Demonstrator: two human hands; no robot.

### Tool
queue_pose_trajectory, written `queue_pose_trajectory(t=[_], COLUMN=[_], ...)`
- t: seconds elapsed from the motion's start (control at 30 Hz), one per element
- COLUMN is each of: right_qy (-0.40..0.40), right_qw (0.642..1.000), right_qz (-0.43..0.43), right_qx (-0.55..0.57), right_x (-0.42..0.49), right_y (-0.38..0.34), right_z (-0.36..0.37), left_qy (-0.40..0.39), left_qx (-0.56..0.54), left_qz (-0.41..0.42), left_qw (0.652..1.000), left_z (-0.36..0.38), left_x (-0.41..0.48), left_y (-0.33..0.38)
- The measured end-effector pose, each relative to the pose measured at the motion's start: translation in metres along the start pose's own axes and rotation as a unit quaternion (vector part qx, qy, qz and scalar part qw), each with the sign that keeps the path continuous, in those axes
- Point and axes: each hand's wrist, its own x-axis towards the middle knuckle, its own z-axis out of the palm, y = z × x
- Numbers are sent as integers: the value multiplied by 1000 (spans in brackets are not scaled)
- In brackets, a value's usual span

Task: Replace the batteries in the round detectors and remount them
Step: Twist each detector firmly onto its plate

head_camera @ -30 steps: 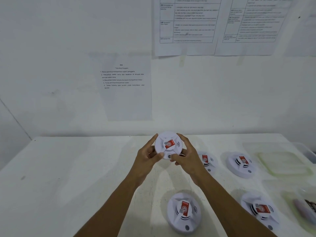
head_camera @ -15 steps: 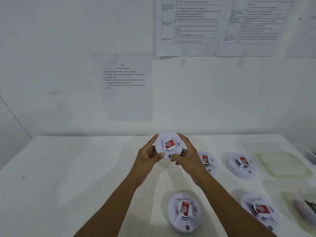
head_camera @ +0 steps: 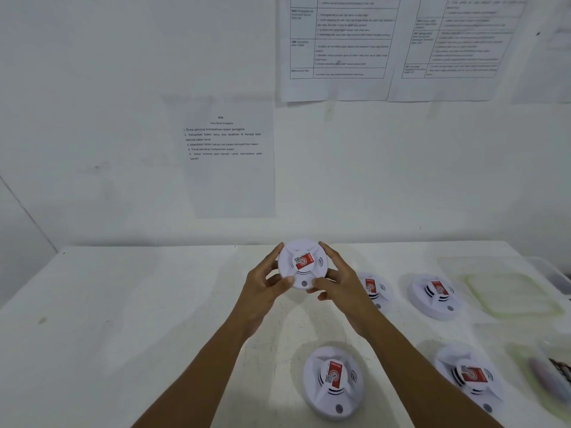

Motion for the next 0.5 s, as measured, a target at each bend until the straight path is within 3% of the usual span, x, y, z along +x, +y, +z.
queue_pose_trajectory(t=[0.5], right_qy=[-8], right_qw=[1000], right_qz=[20], right_qx=[-10], right_x=[-4], right_y=[17], right_z=[5], left_qy=[7], left_qx=[9], left_qz=[-17], left_qw=[1000], left_z=[-1], left_x=[-9], left_y=[-18])
